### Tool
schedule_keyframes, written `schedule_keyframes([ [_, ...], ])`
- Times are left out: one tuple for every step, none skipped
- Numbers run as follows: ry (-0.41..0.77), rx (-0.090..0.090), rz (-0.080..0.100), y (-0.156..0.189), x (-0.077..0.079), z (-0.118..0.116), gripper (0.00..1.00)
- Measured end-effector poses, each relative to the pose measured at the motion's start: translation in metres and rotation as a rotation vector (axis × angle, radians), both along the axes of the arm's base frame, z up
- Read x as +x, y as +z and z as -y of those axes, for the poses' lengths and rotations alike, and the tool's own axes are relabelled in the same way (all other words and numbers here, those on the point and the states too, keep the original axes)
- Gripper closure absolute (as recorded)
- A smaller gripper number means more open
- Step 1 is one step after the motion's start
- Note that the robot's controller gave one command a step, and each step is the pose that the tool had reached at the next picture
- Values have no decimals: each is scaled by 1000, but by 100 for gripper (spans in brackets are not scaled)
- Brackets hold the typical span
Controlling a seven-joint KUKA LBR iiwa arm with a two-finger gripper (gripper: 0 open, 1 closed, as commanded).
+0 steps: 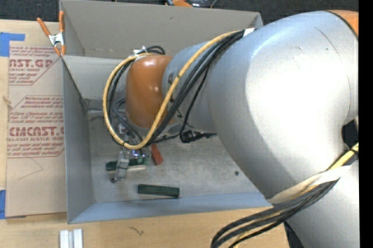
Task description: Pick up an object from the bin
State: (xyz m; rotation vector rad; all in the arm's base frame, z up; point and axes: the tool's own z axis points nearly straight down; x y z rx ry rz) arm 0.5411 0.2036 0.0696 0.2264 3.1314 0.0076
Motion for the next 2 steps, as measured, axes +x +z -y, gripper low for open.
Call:
schedule_keyframes([
  [-4,-4,-1,0,1,4,100],
  [19,1,7,191,-13,-41,100],
])
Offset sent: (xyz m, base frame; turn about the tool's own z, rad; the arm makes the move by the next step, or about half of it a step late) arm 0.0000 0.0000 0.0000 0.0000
